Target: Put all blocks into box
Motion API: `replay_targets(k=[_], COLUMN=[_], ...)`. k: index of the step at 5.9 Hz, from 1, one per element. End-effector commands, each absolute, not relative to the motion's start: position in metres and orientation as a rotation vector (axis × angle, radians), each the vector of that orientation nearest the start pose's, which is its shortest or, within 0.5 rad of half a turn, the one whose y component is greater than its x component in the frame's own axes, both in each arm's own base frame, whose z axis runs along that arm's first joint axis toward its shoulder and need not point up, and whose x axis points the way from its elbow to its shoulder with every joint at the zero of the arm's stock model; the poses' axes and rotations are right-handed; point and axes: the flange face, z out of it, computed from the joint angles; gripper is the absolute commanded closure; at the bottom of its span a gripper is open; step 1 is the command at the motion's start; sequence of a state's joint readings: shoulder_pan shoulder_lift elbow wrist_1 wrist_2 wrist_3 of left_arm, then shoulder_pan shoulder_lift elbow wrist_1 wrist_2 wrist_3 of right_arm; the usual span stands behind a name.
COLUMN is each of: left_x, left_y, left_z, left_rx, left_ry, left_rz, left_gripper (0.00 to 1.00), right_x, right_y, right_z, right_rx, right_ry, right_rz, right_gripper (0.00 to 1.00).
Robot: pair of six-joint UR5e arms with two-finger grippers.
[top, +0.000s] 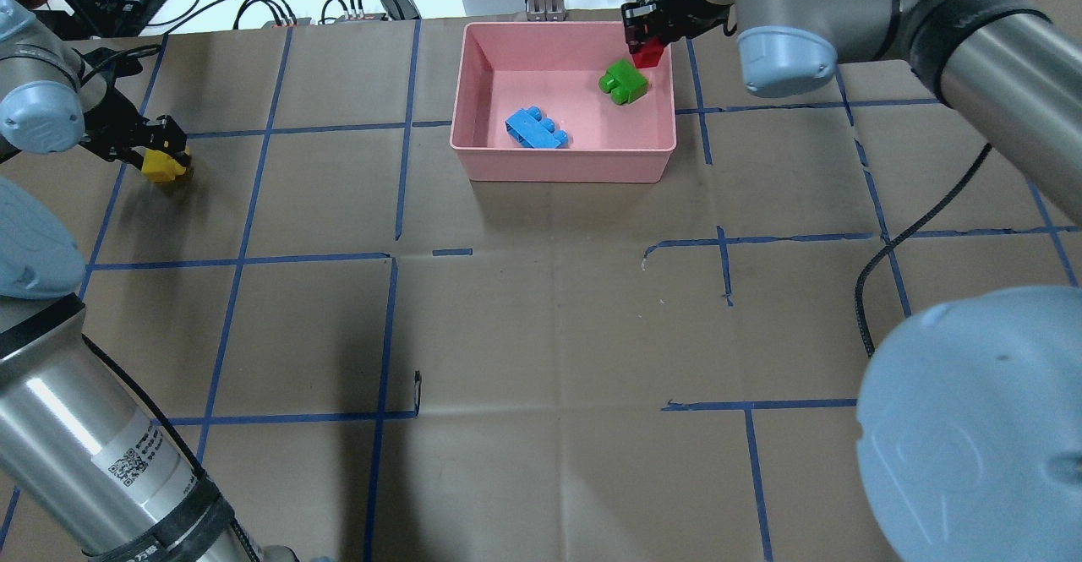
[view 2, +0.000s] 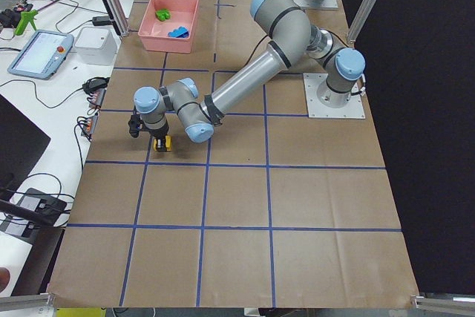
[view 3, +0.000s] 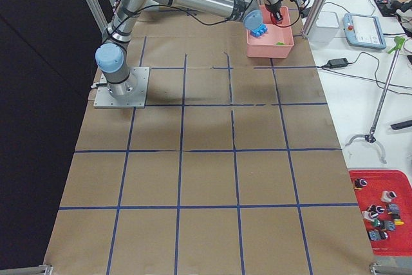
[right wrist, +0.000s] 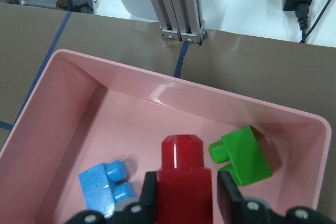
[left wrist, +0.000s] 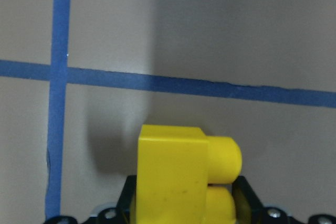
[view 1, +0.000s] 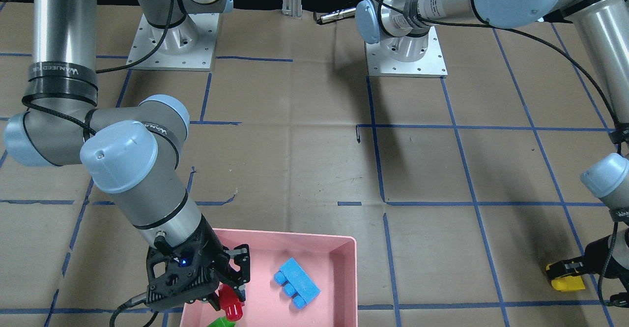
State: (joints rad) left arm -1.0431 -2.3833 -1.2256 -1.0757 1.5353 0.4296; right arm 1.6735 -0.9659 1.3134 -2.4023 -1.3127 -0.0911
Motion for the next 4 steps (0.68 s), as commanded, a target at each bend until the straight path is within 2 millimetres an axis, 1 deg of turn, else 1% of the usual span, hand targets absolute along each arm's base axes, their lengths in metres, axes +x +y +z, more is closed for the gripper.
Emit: replay_targets(k=[1, 2, 3, 4], left_x=[0.265, 0.266, 0.263, 0.252], left_y=[-0.727, -0.728, -0.73, -0.728], left_z=[0.186, 0.199, 0.245, 0.302], left_rx=[-0.152, -0.151, -0.14, -0.125], left_ry=[3.154, 3.142, 3.125, 3.142], left_rz=[-0.074, -0.099, -0.123, -0.079], left_gripper=[0.64, 0.71, 0.71, 0.71], right_x=[0.231, 0.227, 0.212, 0.201], right_y=[-0.724, -0.717, -0.695, -0.658], right_z=[0.345, 0.345, 0.374, 0.421], right_rx=[-0.355, -0.348, -0.305, -0.276], right_ry=[2.829, 2.843, 2.883, 2.909], right_rz=[-0.712, -0.654, -0.481, -0.34], right_gripper=[0.0, 0.0, 0.0, 0.0])
